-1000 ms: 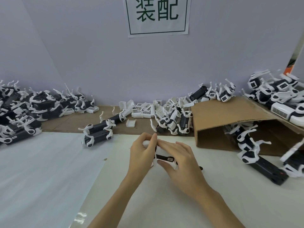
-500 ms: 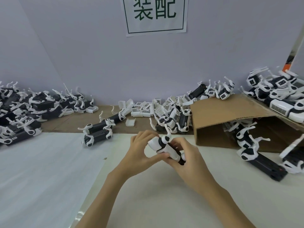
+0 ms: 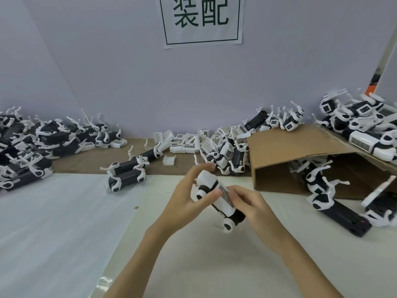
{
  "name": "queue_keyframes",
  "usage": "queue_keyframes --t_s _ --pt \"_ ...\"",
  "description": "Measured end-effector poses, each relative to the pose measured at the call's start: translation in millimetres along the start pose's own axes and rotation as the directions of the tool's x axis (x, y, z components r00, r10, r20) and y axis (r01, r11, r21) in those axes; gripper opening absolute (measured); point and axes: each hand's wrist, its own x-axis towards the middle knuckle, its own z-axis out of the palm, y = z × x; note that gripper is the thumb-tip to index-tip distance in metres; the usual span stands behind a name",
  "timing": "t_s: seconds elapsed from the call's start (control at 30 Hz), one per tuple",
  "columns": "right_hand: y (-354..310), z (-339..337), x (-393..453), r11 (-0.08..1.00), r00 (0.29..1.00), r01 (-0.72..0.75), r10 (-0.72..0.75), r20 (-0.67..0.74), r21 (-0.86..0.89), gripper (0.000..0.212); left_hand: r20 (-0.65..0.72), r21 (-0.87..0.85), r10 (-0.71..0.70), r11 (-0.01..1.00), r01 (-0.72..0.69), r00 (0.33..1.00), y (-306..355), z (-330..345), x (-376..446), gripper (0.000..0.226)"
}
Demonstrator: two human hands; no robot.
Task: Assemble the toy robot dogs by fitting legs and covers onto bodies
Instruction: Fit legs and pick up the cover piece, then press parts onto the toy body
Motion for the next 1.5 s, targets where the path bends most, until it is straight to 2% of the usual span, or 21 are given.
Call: queue_keyframes --t_s 0.07,0.13,0.2,0.27,0.33,0.43,0.5,0.57,0.67,0.83,0.9,0.97,1.03,1.1,1.13,1.2,1.27,1.33,1.37,1.43,1.5 --pt "2.4 0.9 0.7 1.000 1.000 -0.018 0.019 0.009 -0.010 0.035 0.081 -0.116 -0.053 0.991 0.062 0.995 1.5 -4.4 -0.7 0.041" --pt "5.6 6.4 1.0 0.999 1.000 -0.012 0.011 -0.013 -0.036 0.033 0.038 -0.202 -0.123 0.971 0.128 0.992 2.4 -2.3 0.5 0.038" --pt "9.9 13.1 0.6 0.988 0.998 0.042 -0.049 -0.046 -0.148 0.026 -0.048 -0.237 -0.223 0.950 0.206 0.974 1.8 1.8 3.4 0.044" --pt "16.1 19.5 -1.3 0.898 0.991 0.112 -0.132 -0.017 -0.426 0.049 -0.126 -0.236 -0.315 0.931 0.279 0.941 -1.5 3.8 5.7 0.049" --pt "24.5 24.6 -0.7 0.743 0.977 0.144 -0.211 -0.025 -0.653 0.063 -0.152 -0.257 -0.365 0.912 0.320 0.918 -3.4 5.8 6.4 0.050" --pt "28.3 25.4 3.4 0.669 0.949 0.125 -0.296 -0.110 -0.733 0.059 -0.147 -0.261 -0.408 0.895 0.362 0.901 -3.4 10.7 7.2 0.055" --pt "26.3 22.8 5.4 0.682 0.961 0.078 -0.245 -0.126 -0.727 0.061 -0.127 -0.202 -0.394 0.909 0.365 0.910 -5.3 9.8 8.2 0.058" --pt "24.2 19.5 4.3 0.737 0.980 0.039 -0.160 -0.118 -0.675 0.063 -0.092 -0.180 -0.376 0.917 0.356 0.922 -7.2 6.1 8.3 0.057" --pt "24.3 16.3 3.1 0.819 0.989 0.016 -0.096 -0.110 -0.573 0.062 -0.072 -0.279 -0.410 0.884 0.376 0.909 -8.4 1.1 7.6 0.060" --pt "19.7 15.9 10.9 0.915 0.989 -0.123 0.081 -0.124 -0.384 0.025 -0.094 -0.285 -0.507 0.838 0.465 0.857 -17.6 -5.0 6.9 0.076" --pt "11.9 10.9 23.0 0.953 0.956 -0.261 0.234 -0.176 -0.155 0.023 -0.098 -0.380 -0.560 0.785 0.489 0.823 -20.8 -10.3 10.4 0.080" --pt "-4.9 -4.9 40.8 0.918 0.902 -0.361 0.389 -0.186 0.166 0.029 -0.165 -0.497 -0.582 0.746 0.443 0.796 -25.4 -18.6 15.3 0.082" --pt "-30.2 -35.9 60.6 0.846 0.885 -0.277 0.410 -0.222 0.456 0.031 -0.299 -0.499 -0.559 0.782 0.372 0.774 -31.0 -28.0 17.0 0.077" --pt "-59.7 -75.1 79.3 0.715 0.877 -0.049 0.365 -0.312 0.697 0.041 -0.443 -0.443 -0.500 0.844 0.303 0.744 -38.4 -32.8 15.3 0.064" --pt "-72.3 -94.2 86.2 0.627 0.873 0.042 0.356 -0.333 0.778 0.055 -0.507 -0.401 -0.463 0.873 0.277 0.727 -42.0 -34.3 14.4 0.055" --pt "-90.4 -121.0 93.9 0.487 0.891 0.061 0.367 -0.268 0.871 0.081 -0.644 -0.210 -0.327 0.945 0.252 0.691 -50.5 -37.3 13.1 0.035" --pt "-90.7 -128.3 93.6 0.532 0.917 -0.012 0.343 -0.202 0.847 0.089 -0.755 0.155 -0.086 0.940 0.304 0.650 -61.9 -44.9 13.1 0.014" --pt "-75.8 -120.4 90.5 0.637 0.939 -0.032 0.284 -0.196 0.770 0.069 -0.779 0.425 0.091 0.804 0.416 0.621 -76.9 -53.1 10.5 0.030" --pt "-65.4 -111.7 86.6 0.654 0.948 -0.048 0.268 -0.172 0.755 0.058 -0.775 0.489 0.116 0.732 0.474 0.621 -82.1 -57.8 7.8 0.040" --pt "-43.2 -88.3 75.1 0.628 0.948 -0.130 0.305 -0.089 0.767 0.044 -0.766 0.520 0.048 0.633 0.574 0.641 -88.5 -66.1 2.7 0.059" --pt "-22.2 -62.9 63.5 0.587 0.932 -0.209 0.363 -0.023 0.782 0.034 -0.744 0.489 -0.123 0.569 0.661 0.657 -95.0 -74.7 -2.9 0.073"
